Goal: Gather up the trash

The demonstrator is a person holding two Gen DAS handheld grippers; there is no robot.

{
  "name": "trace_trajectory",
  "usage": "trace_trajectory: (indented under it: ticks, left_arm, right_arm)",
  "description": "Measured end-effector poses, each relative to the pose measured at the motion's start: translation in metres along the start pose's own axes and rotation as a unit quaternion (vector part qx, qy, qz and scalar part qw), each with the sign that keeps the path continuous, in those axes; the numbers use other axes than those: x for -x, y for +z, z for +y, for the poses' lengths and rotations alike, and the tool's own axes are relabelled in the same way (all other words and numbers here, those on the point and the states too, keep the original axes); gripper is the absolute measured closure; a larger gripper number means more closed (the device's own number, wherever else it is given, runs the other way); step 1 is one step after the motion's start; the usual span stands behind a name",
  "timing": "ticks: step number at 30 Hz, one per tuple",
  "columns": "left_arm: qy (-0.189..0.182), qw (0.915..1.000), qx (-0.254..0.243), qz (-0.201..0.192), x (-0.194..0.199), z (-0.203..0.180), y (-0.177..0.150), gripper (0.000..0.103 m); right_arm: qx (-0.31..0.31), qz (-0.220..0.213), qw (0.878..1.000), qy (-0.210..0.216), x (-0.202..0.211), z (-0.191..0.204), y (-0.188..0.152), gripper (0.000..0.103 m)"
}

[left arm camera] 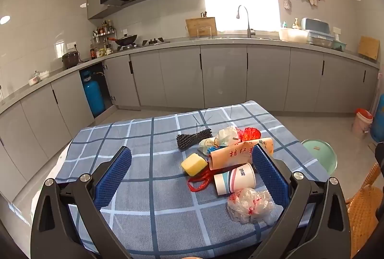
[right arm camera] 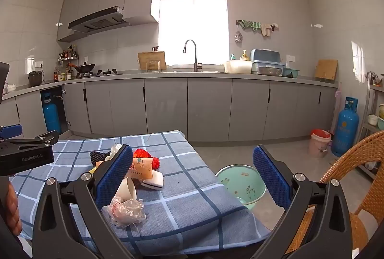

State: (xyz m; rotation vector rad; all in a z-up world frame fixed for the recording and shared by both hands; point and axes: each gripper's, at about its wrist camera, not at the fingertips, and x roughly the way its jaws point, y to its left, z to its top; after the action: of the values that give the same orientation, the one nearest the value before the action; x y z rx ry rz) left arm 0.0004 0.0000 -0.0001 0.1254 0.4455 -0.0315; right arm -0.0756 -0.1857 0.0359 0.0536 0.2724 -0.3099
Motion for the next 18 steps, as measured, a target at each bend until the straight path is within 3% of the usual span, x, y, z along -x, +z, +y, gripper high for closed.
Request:
trace_trajectory:
  ticks: [18]
  left_arm:
    - [0.0, 1.0, 0.004, 0.002, -0.0075, 0.002, -0.0028, 0.004]
  right_arm:
    - [0.0, 0.0, 1.0, -0.001, 0.0005, 0.0015, 0.0007, 0.005]
